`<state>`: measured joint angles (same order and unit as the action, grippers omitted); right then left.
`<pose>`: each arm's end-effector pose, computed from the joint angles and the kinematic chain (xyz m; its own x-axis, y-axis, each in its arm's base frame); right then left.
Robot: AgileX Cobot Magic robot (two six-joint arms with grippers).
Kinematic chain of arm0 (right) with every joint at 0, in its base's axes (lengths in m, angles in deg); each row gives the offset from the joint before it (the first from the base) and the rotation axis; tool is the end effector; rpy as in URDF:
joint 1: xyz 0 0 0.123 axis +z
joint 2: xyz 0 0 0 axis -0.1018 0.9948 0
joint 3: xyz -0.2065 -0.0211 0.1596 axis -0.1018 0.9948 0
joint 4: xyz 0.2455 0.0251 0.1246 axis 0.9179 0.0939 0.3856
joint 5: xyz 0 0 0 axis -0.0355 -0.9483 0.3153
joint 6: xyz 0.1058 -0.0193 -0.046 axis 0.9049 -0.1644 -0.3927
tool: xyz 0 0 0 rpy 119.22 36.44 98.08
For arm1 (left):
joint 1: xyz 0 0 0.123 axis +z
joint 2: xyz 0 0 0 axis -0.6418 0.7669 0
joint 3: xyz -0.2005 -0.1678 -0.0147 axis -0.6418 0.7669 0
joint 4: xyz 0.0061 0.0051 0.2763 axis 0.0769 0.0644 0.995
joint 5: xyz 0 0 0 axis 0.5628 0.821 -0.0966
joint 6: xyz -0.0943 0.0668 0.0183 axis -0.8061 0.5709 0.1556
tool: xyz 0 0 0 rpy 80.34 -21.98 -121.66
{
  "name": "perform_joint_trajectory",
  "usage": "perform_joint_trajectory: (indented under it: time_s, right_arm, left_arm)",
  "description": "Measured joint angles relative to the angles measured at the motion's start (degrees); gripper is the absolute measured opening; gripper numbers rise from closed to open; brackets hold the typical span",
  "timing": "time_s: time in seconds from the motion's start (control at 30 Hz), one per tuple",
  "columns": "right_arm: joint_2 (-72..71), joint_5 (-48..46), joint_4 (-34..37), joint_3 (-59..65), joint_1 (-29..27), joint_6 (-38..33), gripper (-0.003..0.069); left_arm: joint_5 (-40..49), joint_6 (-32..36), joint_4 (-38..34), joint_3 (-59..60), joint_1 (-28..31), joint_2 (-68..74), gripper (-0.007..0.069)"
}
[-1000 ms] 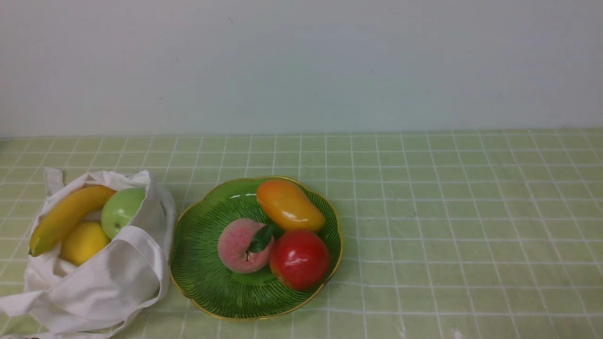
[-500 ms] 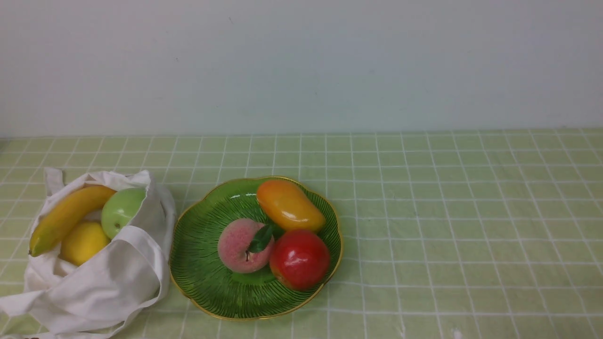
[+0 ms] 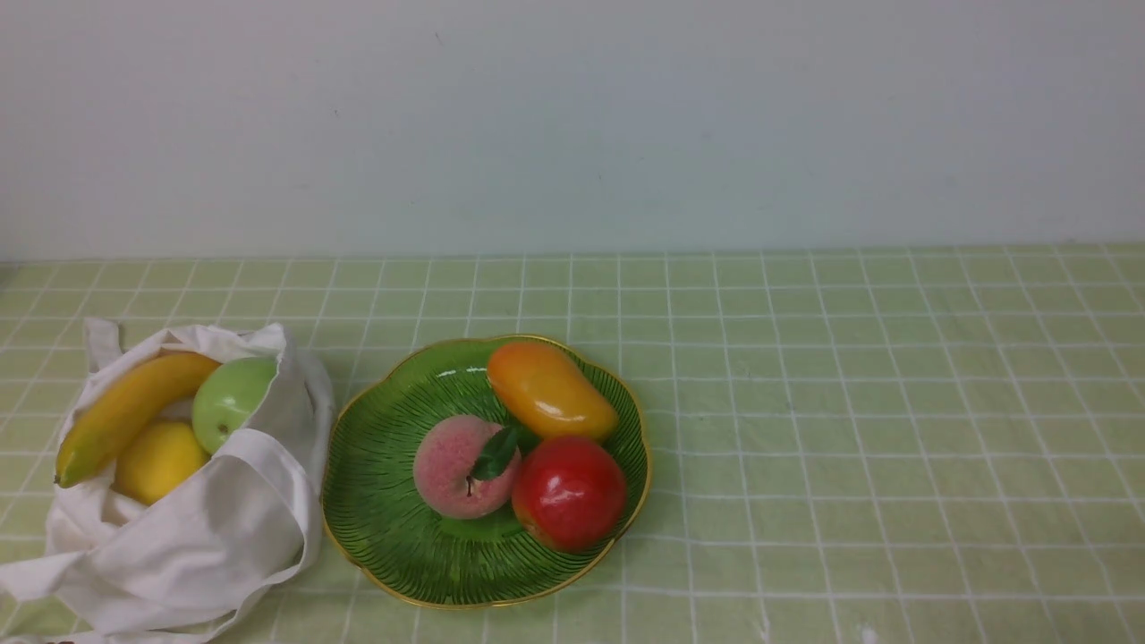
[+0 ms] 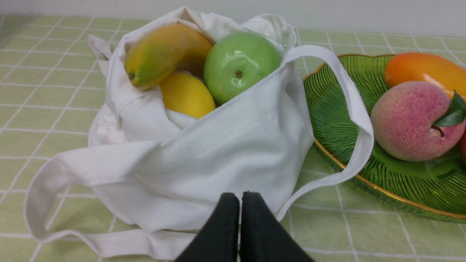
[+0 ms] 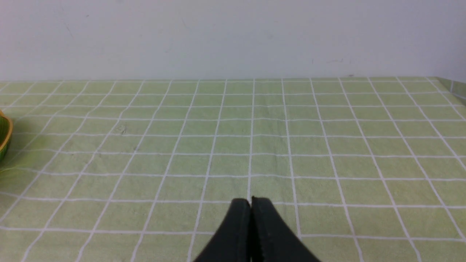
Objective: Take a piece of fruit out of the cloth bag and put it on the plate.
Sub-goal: Use the left arm to grab a banana from the bag
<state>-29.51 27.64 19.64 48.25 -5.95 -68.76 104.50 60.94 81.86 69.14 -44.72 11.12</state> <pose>0.1264 -0.0005 0.1644 -0.2896 0.0134 -0.9571 0.0077 0.9999 0.0117 0.1256 -0.0049 0.1621 -0.3068 -0.0705 -0.9492 0.0082 0.9970 -0.0767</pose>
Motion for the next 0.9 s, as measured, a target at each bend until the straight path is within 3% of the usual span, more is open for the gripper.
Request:
perform_joint_trajectory:
  time_s: [0.73,0.83,0.9]
  right_arm:
    - [0.0,0.0,0.0,0.0,0.0,0.0,-0.0015]
    - [0.0,0.0,0.0,0.0,0.0,0.0,-0.0015]
    - [0.0,0.0,0.0,0.0,0.0,0.0,-0.0015]
  left_arm:
    - [0.0,-0.7,-0.8,0.0,0.0,0.0,-0.0008]
    - [0.0,-4.2,-6.1,0.0,0.0,0.0,-0.0008]
    - [0.0,-10.1,-15.6,0.0,0.0,0.0,-0.0008]
